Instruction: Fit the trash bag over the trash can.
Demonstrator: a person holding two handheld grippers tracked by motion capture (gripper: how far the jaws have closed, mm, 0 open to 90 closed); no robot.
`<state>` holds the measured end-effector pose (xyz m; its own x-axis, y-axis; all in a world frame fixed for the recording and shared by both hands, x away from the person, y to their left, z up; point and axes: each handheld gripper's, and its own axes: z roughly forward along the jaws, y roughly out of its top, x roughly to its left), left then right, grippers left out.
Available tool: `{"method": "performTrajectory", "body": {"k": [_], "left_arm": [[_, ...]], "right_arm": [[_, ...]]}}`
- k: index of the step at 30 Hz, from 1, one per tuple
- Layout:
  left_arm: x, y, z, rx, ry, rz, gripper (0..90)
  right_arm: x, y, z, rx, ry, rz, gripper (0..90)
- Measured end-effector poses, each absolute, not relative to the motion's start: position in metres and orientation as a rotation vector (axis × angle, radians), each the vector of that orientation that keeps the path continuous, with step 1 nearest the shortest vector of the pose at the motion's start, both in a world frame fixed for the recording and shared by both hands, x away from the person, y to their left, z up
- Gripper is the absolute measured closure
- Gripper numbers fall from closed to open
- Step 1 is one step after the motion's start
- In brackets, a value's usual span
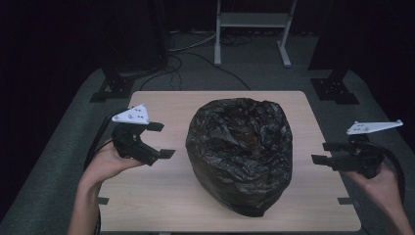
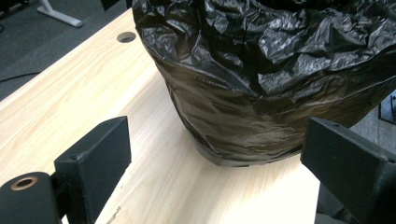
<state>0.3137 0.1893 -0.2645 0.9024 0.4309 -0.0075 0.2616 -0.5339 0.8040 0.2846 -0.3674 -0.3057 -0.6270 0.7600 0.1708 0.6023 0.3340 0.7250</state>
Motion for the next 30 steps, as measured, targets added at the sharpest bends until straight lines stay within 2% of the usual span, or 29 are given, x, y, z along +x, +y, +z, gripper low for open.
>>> {"method": "performTrajectory", "body": {"k": [30], "left_arm": [[0.308, 0.213, -0.311, 2.143, 0.600, 0.191, 7.7]], "right_arm": [[0.276, -0.383, -0.355, 1.368, 2.401, 1.190, 27.3]]}}
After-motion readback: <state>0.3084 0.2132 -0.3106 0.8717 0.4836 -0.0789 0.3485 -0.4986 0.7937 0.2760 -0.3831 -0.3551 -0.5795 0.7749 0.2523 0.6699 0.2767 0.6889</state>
